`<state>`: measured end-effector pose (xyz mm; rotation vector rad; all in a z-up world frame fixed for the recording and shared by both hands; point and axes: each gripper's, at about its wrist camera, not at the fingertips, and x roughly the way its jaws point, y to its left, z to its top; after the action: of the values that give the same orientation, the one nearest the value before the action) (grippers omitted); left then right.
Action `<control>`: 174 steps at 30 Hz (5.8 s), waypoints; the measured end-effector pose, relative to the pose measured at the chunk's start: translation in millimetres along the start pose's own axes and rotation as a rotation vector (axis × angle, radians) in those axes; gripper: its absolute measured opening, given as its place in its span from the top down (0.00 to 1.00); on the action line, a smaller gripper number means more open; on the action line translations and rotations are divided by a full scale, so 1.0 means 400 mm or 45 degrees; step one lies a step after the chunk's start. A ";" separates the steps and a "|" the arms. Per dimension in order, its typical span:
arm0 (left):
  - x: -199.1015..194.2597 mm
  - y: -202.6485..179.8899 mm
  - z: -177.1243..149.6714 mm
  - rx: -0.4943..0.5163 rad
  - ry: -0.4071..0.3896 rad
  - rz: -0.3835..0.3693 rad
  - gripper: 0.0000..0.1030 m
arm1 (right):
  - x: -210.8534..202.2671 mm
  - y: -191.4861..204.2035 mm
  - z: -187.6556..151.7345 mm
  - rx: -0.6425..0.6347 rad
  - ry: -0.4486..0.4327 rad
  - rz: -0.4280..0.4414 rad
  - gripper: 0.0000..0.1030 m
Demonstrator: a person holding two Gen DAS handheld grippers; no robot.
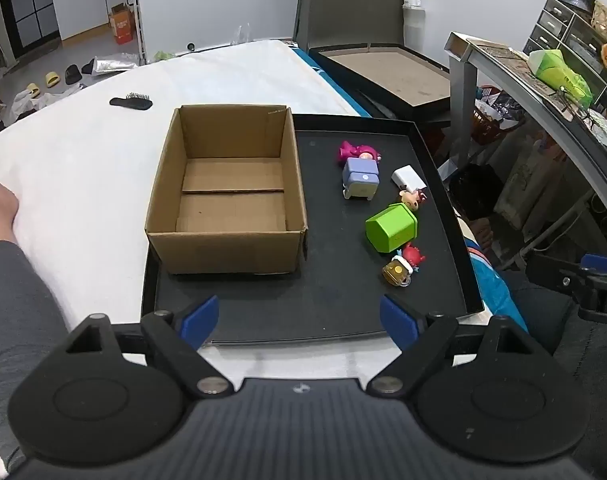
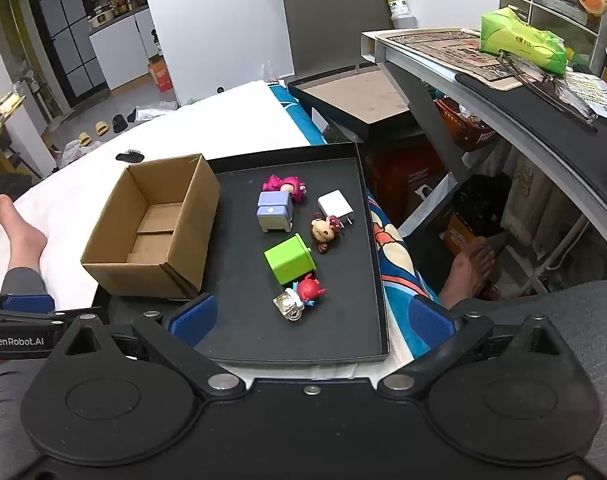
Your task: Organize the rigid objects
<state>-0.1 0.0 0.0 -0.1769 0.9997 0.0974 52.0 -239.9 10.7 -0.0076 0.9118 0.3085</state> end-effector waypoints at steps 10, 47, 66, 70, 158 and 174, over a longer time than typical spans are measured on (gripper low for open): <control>0.002 -0.015 -0.002 -0.011 0.000 -0.005 0.16 | 0.005 0.006 0.003 -0.002 0.006 0.000 0.00; 0.008 -0.004 0.003 -0.015 0.005 -0.029 0.16 | 0.002 0.004 0.000 -0.009 0.011 -0.024 0.00; 0.015 -0.010 -0.005 -0.014 0.011 -0.036 0.16 | 0.003 0.004 -0.008 0.002 0.023 -0.031 0.00; 0.015 -0.009 -0.006 -0.013 0.010 -0.037 0.16 | 0.002 0.003 -0.009 0.002 0.020 -0.028 0.00; 0.346 0.398 0.112 -0.525 -0.087 -0.021 0.65 | 0.526 -0.003 0.043 0.445 0.615 -0.170 0.20; 0.353 0.400 0.108 -0.479 -0.064 -0.058 0.78 | 0.556 -0.030 0.025 0.409 0.722 -0.253 0.34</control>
<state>85.5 165.3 -112.8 -0.5386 0.9195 0.2473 190.2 -192.3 -157.8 0.1147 1.5041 -0.0369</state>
